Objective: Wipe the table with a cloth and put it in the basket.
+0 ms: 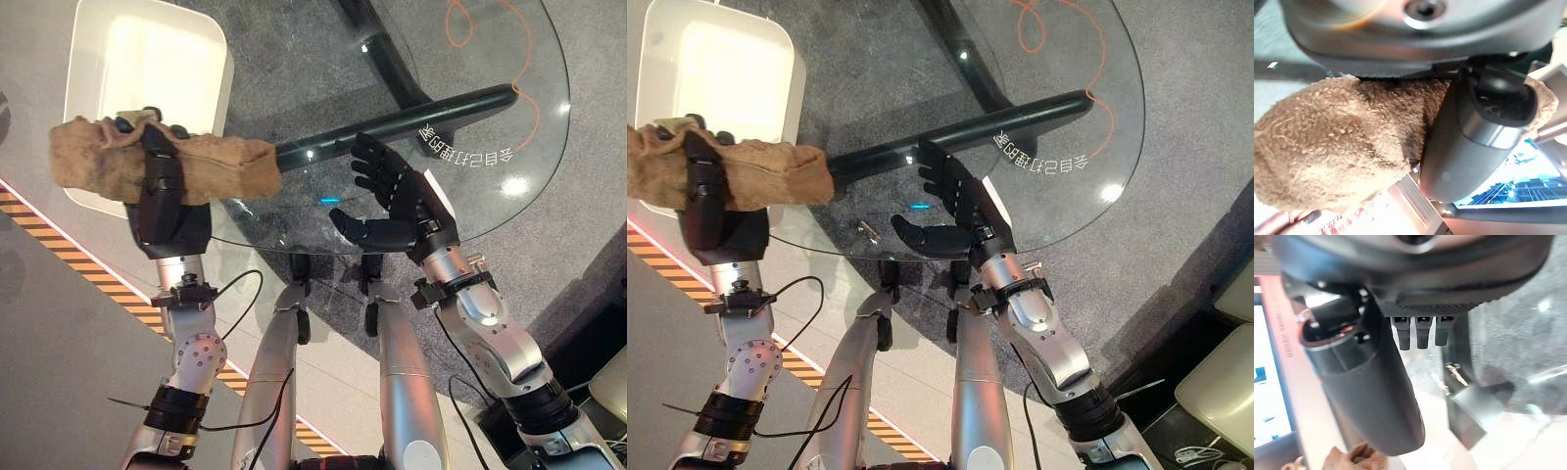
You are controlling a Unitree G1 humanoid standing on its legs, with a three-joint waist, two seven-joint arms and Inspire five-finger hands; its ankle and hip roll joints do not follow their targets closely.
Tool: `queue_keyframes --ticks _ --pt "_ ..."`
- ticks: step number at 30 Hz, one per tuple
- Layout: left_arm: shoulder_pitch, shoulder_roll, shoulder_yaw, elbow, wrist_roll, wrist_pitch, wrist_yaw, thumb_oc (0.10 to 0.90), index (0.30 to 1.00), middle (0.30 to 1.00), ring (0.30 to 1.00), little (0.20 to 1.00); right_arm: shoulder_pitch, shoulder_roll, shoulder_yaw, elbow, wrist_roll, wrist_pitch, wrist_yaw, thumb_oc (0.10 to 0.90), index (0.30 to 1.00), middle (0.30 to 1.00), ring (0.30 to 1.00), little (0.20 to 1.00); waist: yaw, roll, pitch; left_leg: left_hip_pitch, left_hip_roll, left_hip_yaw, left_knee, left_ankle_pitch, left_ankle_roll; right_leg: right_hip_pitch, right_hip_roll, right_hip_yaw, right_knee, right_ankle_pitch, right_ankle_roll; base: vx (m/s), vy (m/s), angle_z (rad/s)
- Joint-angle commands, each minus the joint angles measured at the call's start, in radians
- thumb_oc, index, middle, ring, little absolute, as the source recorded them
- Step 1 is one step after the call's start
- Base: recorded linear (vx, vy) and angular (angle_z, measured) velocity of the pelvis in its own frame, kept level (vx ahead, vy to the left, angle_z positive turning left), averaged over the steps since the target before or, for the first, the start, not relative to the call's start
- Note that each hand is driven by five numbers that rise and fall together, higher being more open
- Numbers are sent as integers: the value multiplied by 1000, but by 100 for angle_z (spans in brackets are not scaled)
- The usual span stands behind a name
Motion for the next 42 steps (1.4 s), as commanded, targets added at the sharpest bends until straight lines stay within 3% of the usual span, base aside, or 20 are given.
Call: queue_keyframes --ticks 1,5,6,8,9,11,13,16,19,25,30,35,42 --pt "-17 41 87 -197 200 -138 68 100 300 300 300 200 10 4 -31 -96 -22 -14 47 800 900 900 900 900 19 62 -26 57 -73 -14 10 -92 22 30 83 -3 -57 8 -7 -1 65 -1" --pt "-14 65 121 -178 361 -148 245 100 300 300 300 200 11 -8 -14 -65 -24 42 69 800 900 900 900 900 20 69 -26 59 -75 -13 14 -91 18 35 81 -2 -57 2 -12 1 65 -2" --pt "-12 84 137 -160 463 -143 362 100 300 300 300 200 15 -14 -2 -47 -33 82 97 800 900 900 900 900 21 72 -26 57 -75 -12 17 -91 16 34 79 -1 -55 0 -15 1 67 -3" --pt "-16 100 150 -139 545 -130 461 100 300 300 300 200 15 -22 10 -34 -45 116 124 800 900 900 900 900 22 74 -26 54 -76 -12 18 -90 14 32 78 0 -55 -2 -16 5 85 -5" --pt "-24 124 165 -112 655 -105 585 100 300 300 300 200 10 -34 29 -24 -51 170 160 800 900 900 900 900 23 76 -26 54 -76 -10 18 -89 11 31 76 0 -54 -5 -18 7 111 -10" --pt "-36 149 178 -86 731 -79 682 100 300 300 300 200 1 -51 50 -13 -46 208 194 800 900 900 900 900 23 78 -26 50 -75 -7 20 -88 9 28 75 0 -52 -8 -21 7 94 -6" --pt "-75 217 195 -12 879 -8 863 100 300 300 300 200 -26 -96 93 12 -54 278 261 800 900 900 900 900 23 81 -26 43 -72 1 27 -87 1 22 72 0 -46 -12 -24 20 128 0" --pt "-139 298 190 71 1027 120 1030 100 300 300 300 200 -73 -140 134 40 -4 343 288 800 900 900 900 900 22 83 -26 35 -69 9 34 -84 -6 13 70 2 -39 -14 -27 24 117 0" --pt "-222 388 170 207 1054 201 1114 100 300 300 300 200 -116 -188 173 66 44 381 301 800 900 900 900 900 14 85 -26 27 -61 21 38 -81 -11 3 66 5 -34 -16 -27 21 125 2" --pt "-379 506 98 389 1121 363 1228 100 300 300 300 200 -165 -232 232 105 98 433 290 800 900 900 900 900 2 80 -26 5 -55 32 44 -80 -14 -20 64 6 -38 -8 -24 24 86 0" --pt "-515 580 0 546 1163 503 1233 100 300 300 300 200 -192 -254 260 146 130 440 283 800 900 900 900 900 -10 72 -26 -25 -51 38 57 -83 -16 -50 62 8 -39 2 -17 23 66 2" --pt "-595 596 -79 638 1145 571 1201 100 300 300 300 200 -212 -265 279 172 152 447 296 800 900 900 900 900 -19 62 -26 -57 -44 43 73 -85 -16 -82 62 8 -34 11 -12 15 42 1" --pt "-695 599 -173 759 1100 664 1127 100 300 300 300 200 -252 -275 287 219 199 444 285 800 900 900 900 900 -35 26 -26 -121 -26 43 95 -84 -23 -143 71 12 -19 25 -4 9 23 -1"
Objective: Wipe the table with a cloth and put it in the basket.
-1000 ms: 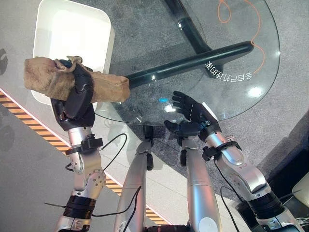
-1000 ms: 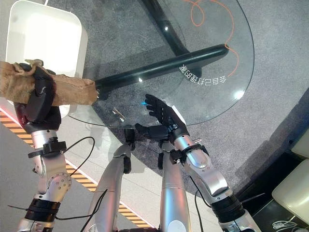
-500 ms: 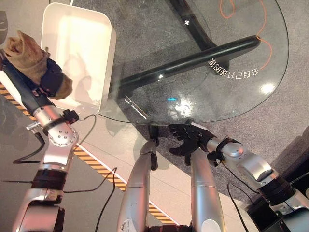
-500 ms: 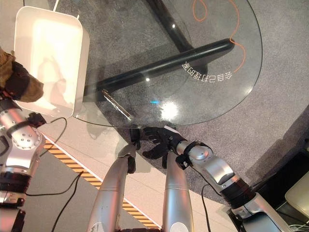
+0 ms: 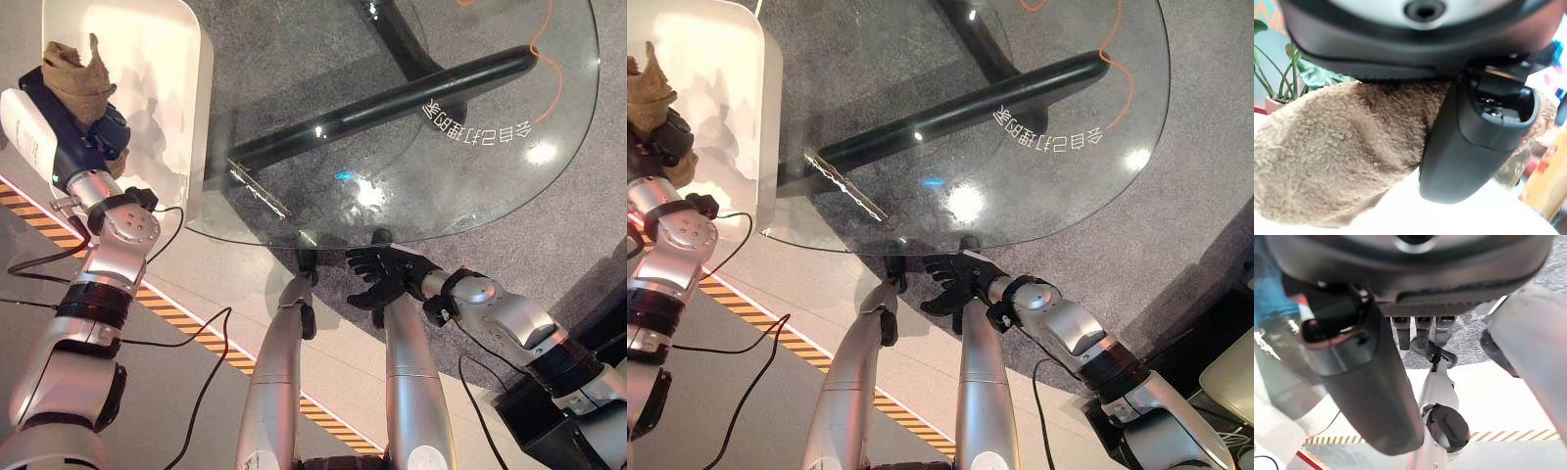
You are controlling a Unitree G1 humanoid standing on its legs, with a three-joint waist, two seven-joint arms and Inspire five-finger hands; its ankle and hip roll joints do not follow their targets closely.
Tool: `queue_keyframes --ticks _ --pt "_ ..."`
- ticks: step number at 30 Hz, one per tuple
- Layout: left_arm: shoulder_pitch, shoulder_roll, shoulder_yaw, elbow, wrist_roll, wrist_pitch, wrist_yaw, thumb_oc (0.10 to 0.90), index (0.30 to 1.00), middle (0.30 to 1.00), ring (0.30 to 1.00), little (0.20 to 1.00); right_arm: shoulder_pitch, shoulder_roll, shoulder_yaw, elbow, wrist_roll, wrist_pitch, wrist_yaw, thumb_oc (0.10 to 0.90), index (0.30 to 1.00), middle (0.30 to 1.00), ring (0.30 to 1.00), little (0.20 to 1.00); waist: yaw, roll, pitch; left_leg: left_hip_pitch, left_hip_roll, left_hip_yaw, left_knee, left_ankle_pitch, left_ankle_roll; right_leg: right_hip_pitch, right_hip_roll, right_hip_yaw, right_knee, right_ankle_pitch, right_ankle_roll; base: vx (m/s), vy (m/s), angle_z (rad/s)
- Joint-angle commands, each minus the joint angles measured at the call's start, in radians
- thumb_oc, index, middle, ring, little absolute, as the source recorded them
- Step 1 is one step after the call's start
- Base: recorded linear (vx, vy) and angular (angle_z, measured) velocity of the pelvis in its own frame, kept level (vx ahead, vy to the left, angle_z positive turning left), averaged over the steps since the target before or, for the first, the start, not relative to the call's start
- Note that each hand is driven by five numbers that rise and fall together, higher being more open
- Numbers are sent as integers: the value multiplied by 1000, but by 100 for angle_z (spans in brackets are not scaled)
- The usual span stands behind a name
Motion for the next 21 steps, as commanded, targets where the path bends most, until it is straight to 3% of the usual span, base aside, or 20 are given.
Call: queue_keyframes --ticks 1,7,10,11,12,13,21 --pt "-77 137 42 38 -10 28 8 100 300 300 300 200 31 -12 30 -51 85 -15 30 800 900 900 900 900 -5 -21 -26 -18 -33 19 77 -88 -14 -20 68 -7 -59 35 7 10 23 -5" --pt "-109 107 8 104 -75 74 -112 100 300 300 300 200 3 -1 33 -14 97 -26 41 800 900 900 900 900 -11 -37 -26 -41 -29 16 78 -85 -19 -43 75 1 -55 43 13 3 8 -3" --pt "-122 87 -5 126 -73 60 -143 100 300 300 300 200 -16 5 35 -4 112 -23 40 800 900 900 900 900 -13 -44 -26 -45 -29 13 76 -83 -19 -45 79 2 -57 47 17 0 0 0" --pt "-125 83 -9 130 -85 66 -149 339 505 505 505 439 -20 8 37 3 113 -24 41 800 900 900 900 900 -13 -45 -26 -45 -29 13 74 -81 -20 -43 79 1 -60 49 18 0 0 0" --pt "-126 79 -10 133 -90 65 -150 515 655 655 655 615 -25 10 38 7 113 -24 42 800 900 900 900 900 -13 -45 -26 -45 -30 12 71 -79 -21 -42 79 0 -64 51 19 0 0 0" --pt "-126 77 -10 136 -93 63 -149 800 900 900 900 900 -27 12 38 10 113 -25 44 800 900 900 900 900 -12 -45 -26 -44 -31 11 69 -78 -22 -41 78 0 -66 52 19 0 0 0" --pt "-154 87 -16 169 -126 67 -141 800 900 900 900 900 -19 27 32 23 112 -30 45 800 900 900 900 900 -10 -43 -26 -26 -35 4 60 -81 -25 -22 70 -9 -74 51 25 -22 -29 1"
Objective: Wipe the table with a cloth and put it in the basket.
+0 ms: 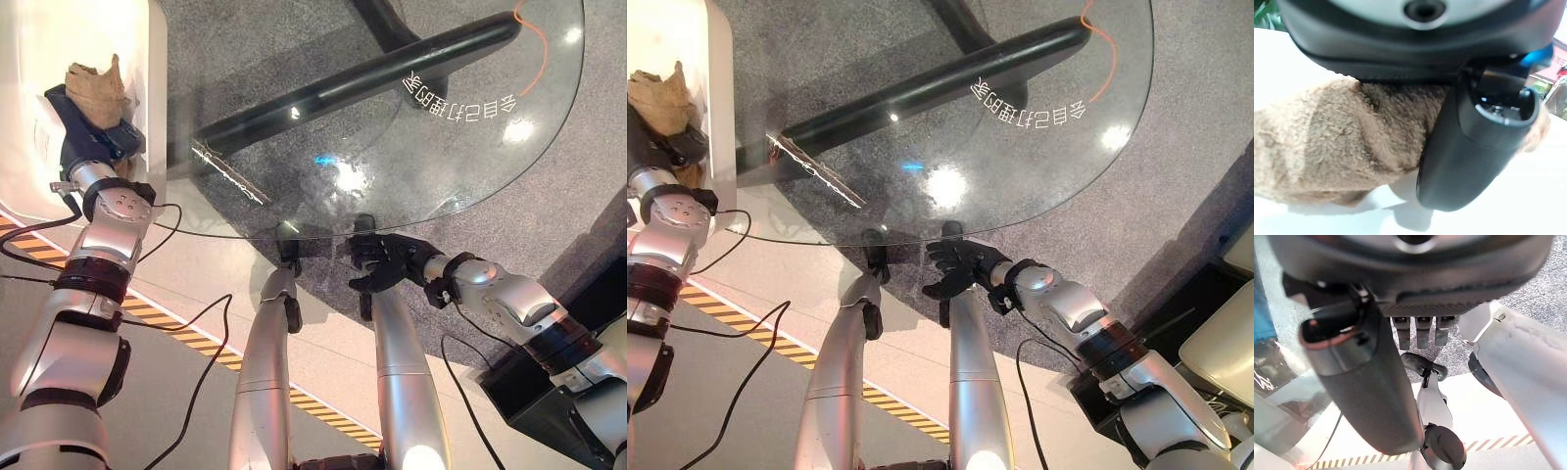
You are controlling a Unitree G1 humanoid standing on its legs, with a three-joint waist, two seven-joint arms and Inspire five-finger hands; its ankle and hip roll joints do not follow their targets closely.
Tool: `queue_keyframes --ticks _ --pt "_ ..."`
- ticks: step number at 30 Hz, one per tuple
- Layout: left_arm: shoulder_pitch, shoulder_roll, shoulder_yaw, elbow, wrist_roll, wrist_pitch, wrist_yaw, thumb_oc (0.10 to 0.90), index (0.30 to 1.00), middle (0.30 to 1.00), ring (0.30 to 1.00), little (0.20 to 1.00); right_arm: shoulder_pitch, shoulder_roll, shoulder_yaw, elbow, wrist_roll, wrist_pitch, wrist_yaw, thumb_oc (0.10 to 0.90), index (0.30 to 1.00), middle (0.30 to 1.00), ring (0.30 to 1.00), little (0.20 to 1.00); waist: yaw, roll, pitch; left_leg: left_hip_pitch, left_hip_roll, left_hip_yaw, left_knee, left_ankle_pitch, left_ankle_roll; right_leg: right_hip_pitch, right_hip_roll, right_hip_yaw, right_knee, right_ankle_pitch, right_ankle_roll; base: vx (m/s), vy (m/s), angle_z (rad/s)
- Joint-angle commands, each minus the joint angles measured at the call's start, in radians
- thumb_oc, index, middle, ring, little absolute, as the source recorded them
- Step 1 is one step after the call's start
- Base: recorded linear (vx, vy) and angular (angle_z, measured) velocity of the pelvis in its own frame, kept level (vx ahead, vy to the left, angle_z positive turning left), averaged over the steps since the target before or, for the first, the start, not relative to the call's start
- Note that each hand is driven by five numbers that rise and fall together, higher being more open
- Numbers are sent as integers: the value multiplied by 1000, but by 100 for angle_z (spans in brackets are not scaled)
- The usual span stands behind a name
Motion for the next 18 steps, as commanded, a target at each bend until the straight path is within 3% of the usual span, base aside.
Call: queue_keyframes --ticks 1,9,15,18 --pt "-23 91 28 21 7 -7 37 800 900 900 900 900 69 28 10 -70 56 -15 44 800 900 900 900 900 17 -12 -25 48 -56 11 21 -76 -22 32 50 -8 -72 31 30 -32 -32 2" --pt "-10 110 40 14 27 -21 50 800 900 900 900 900 112 40 -2 -99 35 -24 34 800 900 900 900 900 20 -5 -25 94 -62 11 -11 -70 -19 71 44 -17 -91 27 30 -29 -29 4" --pt "34 119 69 -52 15 -78 68 800 900 900 900 900 162 44 -24 -143 23 -23 22 800 900 900 900 900 27 0 -25 130 -68 7 -30 -69 -16 106 39 -29 -101 20 27 -16 -49 3" --pt "88 118 112 -96 -39 -139 84 800 900 900 900 900 198 54 -36 -161 12 -39 7 800 900 900 900 900 33 4 -25 155 -74 0 -40 -71 -14 134 36 -37 -110 12 25 -16 -65 3"
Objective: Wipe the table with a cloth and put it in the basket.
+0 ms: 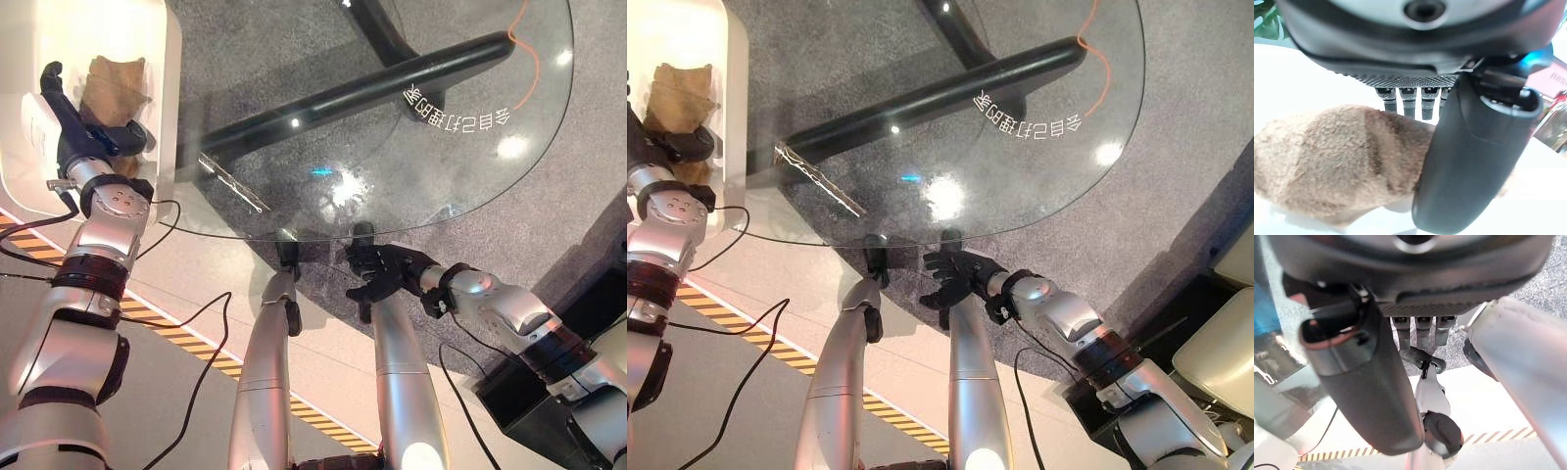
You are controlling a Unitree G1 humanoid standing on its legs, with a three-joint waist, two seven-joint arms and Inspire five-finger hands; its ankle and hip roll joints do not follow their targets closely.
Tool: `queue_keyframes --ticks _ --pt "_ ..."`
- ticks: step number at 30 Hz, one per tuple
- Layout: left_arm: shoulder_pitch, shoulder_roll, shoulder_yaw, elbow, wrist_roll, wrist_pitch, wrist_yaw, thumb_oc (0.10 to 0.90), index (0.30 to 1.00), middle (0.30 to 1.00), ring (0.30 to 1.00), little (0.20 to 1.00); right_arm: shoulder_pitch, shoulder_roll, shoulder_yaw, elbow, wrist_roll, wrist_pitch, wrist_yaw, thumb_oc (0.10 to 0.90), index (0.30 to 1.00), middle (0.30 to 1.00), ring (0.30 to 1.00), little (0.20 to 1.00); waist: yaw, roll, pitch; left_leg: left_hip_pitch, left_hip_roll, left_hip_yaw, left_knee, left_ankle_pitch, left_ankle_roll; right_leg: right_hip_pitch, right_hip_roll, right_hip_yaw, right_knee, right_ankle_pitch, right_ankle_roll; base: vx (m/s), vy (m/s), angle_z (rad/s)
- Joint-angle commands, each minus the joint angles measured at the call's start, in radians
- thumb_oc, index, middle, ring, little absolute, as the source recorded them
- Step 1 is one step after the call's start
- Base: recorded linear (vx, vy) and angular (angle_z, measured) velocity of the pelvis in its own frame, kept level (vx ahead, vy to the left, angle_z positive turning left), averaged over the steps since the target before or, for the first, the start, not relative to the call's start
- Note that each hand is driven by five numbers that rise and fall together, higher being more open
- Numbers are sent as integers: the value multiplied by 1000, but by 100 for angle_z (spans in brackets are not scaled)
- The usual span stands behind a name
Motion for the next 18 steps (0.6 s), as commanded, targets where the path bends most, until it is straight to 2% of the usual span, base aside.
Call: queue_keyframes --ticks 1,9,11,16,18 --pt "52 108 111 -52 -29 -115 86 800 900 900 900 900 124 40 -35 -134 7 -31 7 800 900 900 900 900 34 10 -25 89 -66 18 7 -91 0 74 49 -17 -97 9 24 -21 -88 2" --pt "284 46 275 -215 -44 -198 39 800 900 900 900 900 238 82 -81 -190 -65 -33 -14 800 900 900 900 900 55 12 -25 171 -78 -2 -28 -89 0 172 51 -42 -128 -7 15 -35 -81 3" --pt "400 4 327 -302 -32 -243 -12 800 900 900 900 900 297 100 -108 -197 -96 -58 6 800 900 900 900 900 70 15 -25 229 -82 -17 -50 -85 -2 236 53 -55 -146 -18 11 -78 -145 3" --pt "522 -57 345 -415 -35 -240 -128 800 900 900 900 900 355 120 -132 -174 -131 -96 28 800 900 900 900 900 85 10 -25 318 -81 -31 -84 -77 -10 335 52 -76 -174 -30 9 -73 -142 1" --pt "583 -98 331 -457 -70 -244 -210 800 900 900 900 900 380 134 -139 -132 -146 -126 30 800 900 900 900 900 93 6 -25 374 -79 -37 -105 -72 -15 395 53 -83 -191 -36 8 -71 -162 8"
